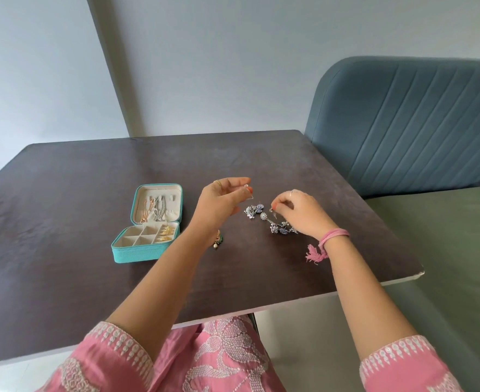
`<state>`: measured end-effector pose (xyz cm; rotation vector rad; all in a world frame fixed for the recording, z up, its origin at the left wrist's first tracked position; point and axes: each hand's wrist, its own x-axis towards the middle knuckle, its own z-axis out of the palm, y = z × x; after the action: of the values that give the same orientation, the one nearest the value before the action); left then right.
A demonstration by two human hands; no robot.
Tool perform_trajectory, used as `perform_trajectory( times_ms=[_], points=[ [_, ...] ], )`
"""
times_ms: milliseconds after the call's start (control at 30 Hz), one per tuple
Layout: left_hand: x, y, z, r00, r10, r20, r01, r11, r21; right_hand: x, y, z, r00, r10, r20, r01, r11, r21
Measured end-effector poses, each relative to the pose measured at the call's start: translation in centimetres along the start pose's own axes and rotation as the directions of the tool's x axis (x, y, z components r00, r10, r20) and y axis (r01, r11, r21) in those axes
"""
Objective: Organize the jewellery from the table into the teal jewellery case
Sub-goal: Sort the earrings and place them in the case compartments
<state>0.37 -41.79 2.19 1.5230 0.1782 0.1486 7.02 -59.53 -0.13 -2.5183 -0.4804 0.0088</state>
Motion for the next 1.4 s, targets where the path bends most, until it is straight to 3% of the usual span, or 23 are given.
perform_trajectory(
  times_ms=[67,133,200,300,433,600,833,1033,1200,1400],
  points=[
    [-0.1,0.0,0.1,0.999,-0.003,0.041,0.001,0.999,0.034,-0.3,-0.2,-1.1,1.000,0.020,-0.008,-0.016,0.952,0.305],
    [-0.3,0.2,0.3,0.996,-0.006,0.084,0.000,0.998,0.064,-0.8,-0.7,-2.1,0.998,0.059,0.037,-0.069,0.809,0.584],
    [-0.3,0.3,0.7,0.993,0.005,0.115,-0.014,0.997,0.079,-1.1,-1.1,-2.7,0.992,0.068,0.104,-0.123,0.650,0.750],
    [-0.4,0.7,1.2,0.989,0.040,0.143,-0.055,0.993,0.101,-1.3,-1.7,-3.2,0.984,0.031,0.176,-0.169,0.474,0.864],
    [-0.7,1.3,1.6,0.975,0.113,0.189,-0.141,0.980,0.138,-1.6,-2.2,-3.4,0.976,0.006,0.217,-0.205,0.353,0.913],
    [-0.8,1.6,1.5,0.973,0.170,0.154,-0.195,0.967,0.166,-1.6,-2.7,-3.1,0.974,0.004,0.226,-0.214,0.350,0.912],
    [-0.4,1.9,1.0,0.985,0.135,0.103,-0.151,0.974,0.169,-1.4,-3.2,-2.8,0.998,-0.018,0.061,-0.036,0.626,0.779],
    [0.1,1.7,0.3,0.989,0.136,0.056,-0.146,0.963,0.227,-1.2,-3.7,-3.1,0.995,-0.068,0.070,-0.002,0.707,0.707],
    [0.5,2.2,-0.8,0.992,0.085,0.094,-0.111,0.939,0.324,-0.8,-3.8,-2.8,0.993,-0.066,0.101,-0.026,0.702,0.712],
    [1.5,3.3,-2.2,0.988,-0.001,0.152,-0.052,0.936,0.348,0.7,-4.1,-1.6,0.984,-0.021,0.179,-0.142,0.528,0.838]
  ],
)
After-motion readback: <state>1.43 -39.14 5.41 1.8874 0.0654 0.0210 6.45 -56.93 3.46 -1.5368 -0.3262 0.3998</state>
